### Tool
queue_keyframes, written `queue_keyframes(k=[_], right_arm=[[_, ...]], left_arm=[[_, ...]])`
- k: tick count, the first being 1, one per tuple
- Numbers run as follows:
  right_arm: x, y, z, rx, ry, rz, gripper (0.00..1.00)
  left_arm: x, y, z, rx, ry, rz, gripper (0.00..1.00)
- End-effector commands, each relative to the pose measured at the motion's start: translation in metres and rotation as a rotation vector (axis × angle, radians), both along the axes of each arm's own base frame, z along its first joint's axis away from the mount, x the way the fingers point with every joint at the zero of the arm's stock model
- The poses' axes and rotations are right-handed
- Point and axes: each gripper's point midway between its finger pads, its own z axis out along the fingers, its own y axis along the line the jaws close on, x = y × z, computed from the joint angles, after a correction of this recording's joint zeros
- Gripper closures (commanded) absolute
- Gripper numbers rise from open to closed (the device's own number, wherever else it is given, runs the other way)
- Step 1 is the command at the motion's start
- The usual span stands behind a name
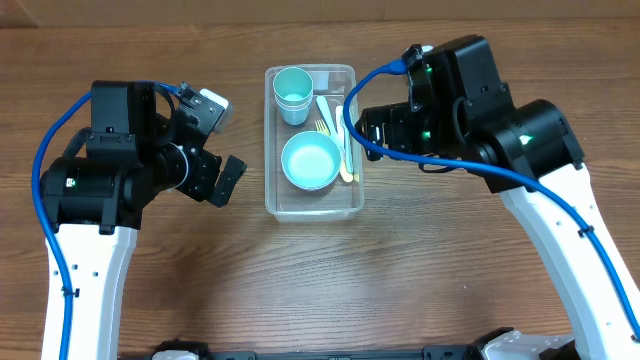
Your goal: Pack container
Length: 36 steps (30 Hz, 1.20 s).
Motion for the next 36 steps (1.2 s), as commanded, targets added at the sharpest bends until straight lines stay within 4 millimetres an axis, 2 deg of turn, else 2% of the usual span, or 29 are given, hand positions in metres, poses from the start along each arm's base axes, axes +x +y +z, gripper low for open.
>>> queue_keyframes(k=[1,4,8,10,12,15,19,21,23,27,36], right_arm=[[0.001,-0.001,0.006,0.006,-0.015,-0.007,0.0],[-0.007,-0.022,0.001,-0.085,-0.005,-0.056,0.0],[-0.028,-0.049,0.04,-0.034,-0.249,-0.124,0.0],[-0.045,-0.063,0.037,0.008,-0.372,-0.158,0.0],[-0.063,-0.075,0.017,0.03,-0.449,-0.175,0.0],[-0.099,-0.092,-0.033,0.077,-0.55,-0.177,0.0],[-0.121,-0.104,-0.082,0.087,-0.58,-0.188,0.0],[-0.126,-0.109,-0.105,0.084,-0.592,-0.202,0.0],[-0.128,-0.11,-0.116,0.084,-0.593,-0.203,0.0],[-0.129,-0.11,-0.151,0.071,-0.568,-0.199,0.0],[-0.129,-0.109,-0.196,0.036,-0.504,-0.188,0.0]], left_arm=[[0.0,-0.002,0.01,-0.008,-0.034,-0.025,0.0],[0.0,-0.002,0.01,-0.008,-0.034,-0.025,0.0],[0.0,-0.002,0.01,-0.008,-0.034,-0.025,0.0],[0.0,-0.002,0.01,-0.008,-0.034,-0.025,0.0],[0.0,-0.002,0.01,-0.008,-0.034,-0.025,0.0],[0.0,-0.002,0.01,-0.008,-0.034,-0.025,0.0],[0.0,-0.002,0.01,-0.008,-0.034,-0.025,0.0],[0.0,-0.002,0.01,-0.008,-0.034,-0.025,0.0],[0.0,-0.002,0.01,-0.008,-0.034,-0.025,0.0],[0.0,-0.002,0.01,-0.008,-0.034,-0.025,0.0],[0.0,-0.002,0.01,-0.008,-0.034,-0.025,0.0]])
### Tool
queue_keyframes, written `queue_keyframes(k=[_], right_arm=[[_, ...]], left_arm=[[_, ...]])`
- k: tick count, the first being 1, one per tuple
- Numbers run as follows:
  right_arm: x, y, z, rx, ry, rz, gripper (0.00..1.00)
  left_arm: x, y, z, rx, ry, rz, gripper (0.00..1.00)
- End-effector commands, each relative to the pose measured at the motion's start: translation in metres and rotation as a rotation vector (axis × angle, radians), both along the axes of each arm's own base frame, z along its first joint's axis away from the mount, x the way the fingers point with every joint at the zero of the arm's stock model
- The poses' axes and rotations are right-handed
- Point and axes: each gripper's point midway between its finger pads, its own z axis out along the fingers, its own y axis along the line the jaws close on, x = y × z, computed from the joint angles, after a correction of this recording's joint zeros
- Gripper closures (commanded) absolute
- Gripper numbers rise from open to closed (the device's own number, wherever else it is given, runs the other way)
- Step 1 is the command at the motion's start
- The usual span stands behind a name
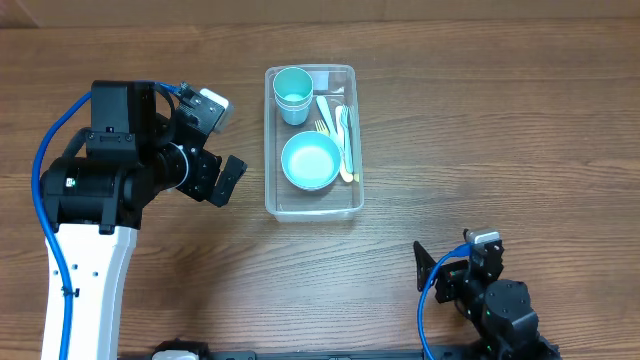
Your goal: Pack container
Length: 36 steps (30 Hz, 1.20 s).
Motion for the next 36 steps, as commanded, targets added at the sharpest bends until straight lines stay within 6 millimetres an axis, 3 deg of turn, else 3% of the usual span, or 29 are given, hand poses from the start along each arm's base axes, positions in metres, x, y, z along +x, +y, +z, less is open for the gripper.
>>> queue_keyframes(k=[1,18,21,23,25,28,31,36], right_arm=[[0.001,-0.001,-0.007,-0.006,0.0,-0.006,0.0],[0.001,-0.001,-0.007,-0.007,0.002,-0.006,0.0],[0.001,-0.001,-0.007,-0.007,0.002,-0.006,0.0],[0.001,-0.001,-0.007,-0.007,0.002,-0.006,0.0],[0.001,-0.001,-0.007,-0.007,0.002,-0.006,0.0],[0.001,-0.001,-0.007,-0.007,0.002,-0.006,0.0],[0.001,-0.001,-0.007,-0.007,0.002,-0.006,0.0],[0.001,-0.001,-0.007,-0.007,0.002,-0.006,0.0]], left_arm=[[0.0,-0.001,0.009,-0.005,-0.033,-0.023,0.0],[-0.003,-0.001,0.009,-0.005,-0.025,-0.019,0.0],[-0.01,-0.003,0.033,-0.052,-0.107,0.015,0.0],[-0.027,-0.001,0.064,-0.064,-0.263,0.02,0.0],[-0.052,0.006,0.075,-0.092,-0.388,0.075,0.0],[-0.075,0.019,0.054,-0.143,-0.47,0.189,0.0],[-0.092,0.02,0.0,-0.234,-0.474,0.262,0.0],[-0.087,0.02,-0.067,-0.384,-0.501,0.354,0.0]])
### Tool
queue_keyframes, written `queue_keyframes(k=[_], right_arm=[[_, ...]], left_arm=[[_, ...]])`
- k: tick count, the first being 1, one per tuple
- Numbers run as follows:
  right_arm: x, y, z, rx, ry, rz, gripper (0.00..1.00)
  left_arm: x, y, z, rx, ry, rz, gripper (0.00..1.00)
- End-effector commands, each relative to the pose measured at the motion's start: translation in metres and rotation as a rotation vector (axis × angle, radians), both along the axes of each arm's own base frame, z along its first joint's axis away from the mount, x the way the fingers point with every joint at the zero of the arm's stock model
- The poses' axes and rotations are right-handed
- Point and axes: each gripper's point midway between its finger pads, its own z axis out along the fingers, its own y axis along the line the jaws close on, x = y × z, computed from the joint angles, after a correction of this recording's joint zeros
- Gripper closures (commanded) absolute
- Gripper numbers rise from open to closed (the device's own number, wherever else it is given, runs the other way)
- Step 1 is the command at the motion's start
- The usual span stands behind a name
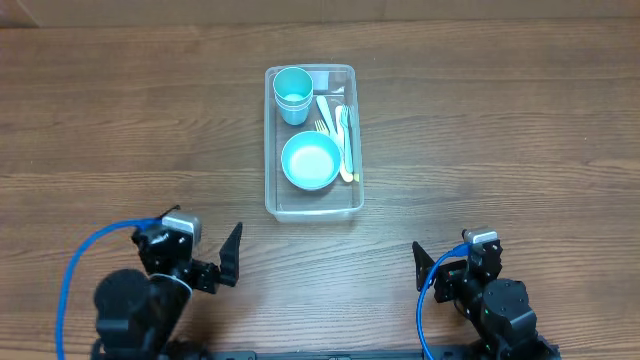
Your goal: Pack container
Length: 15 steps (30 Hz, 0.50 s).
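A clear plastic container (276, 203) sits at the table's middle back. Inside it are a teal cup (292, 93) at the far end, a teal bowl (310, 161) nearer, and cutlery (343, 135) along the right side. My left gripper (233, 255) is drawn back to the front left edge of the table, far from the container; whether its fingers are apart cannot be made out. My right gripper (420, 265) sits at the front right edge, likewise folded back, its state unclear. Nothing is held by either.
Brown wooden table (480, 140) all around the container. Both arm bases with blue cables sit at the front edge.
The left arm, which stood beside the container's left side, is now folded back at the front left edge. The right arm and the container's contents are unchanged.
Both arms flanked the container, the right gripper at its right rim by the cutlery. Then the right arm was folded back at the front right while the left stayed. Now the left arm is back at the front too, container holding cup, bowl and cutlery.
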Motion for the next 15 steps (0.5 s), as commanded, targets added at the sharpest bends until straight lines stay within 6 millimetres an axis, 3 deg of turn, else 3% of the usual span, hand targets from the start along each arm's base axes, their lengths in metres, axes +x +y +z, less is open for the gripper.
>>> queue_keyframes(k=[1,7,15], right_arm=[[0.0,-0.002,-0.006,-0.009,0.003,-0.007,0.0],[0.0,-0.002,-0.006,-0.008,0.004,-0.007,0.0],[0.0,-0.002,-0.006,-0.009,0.003,-0.007,0.0]], left_arm=[[0.003,0.001,-0.037,-0.139,-0.013,0.051,0.0],[0.01,-0.006,-0.091,-0.24,-0.038,0.035,0.0],[0.011,-0.006,-0.086,-0.238,-0.077,0.031,0.0]])
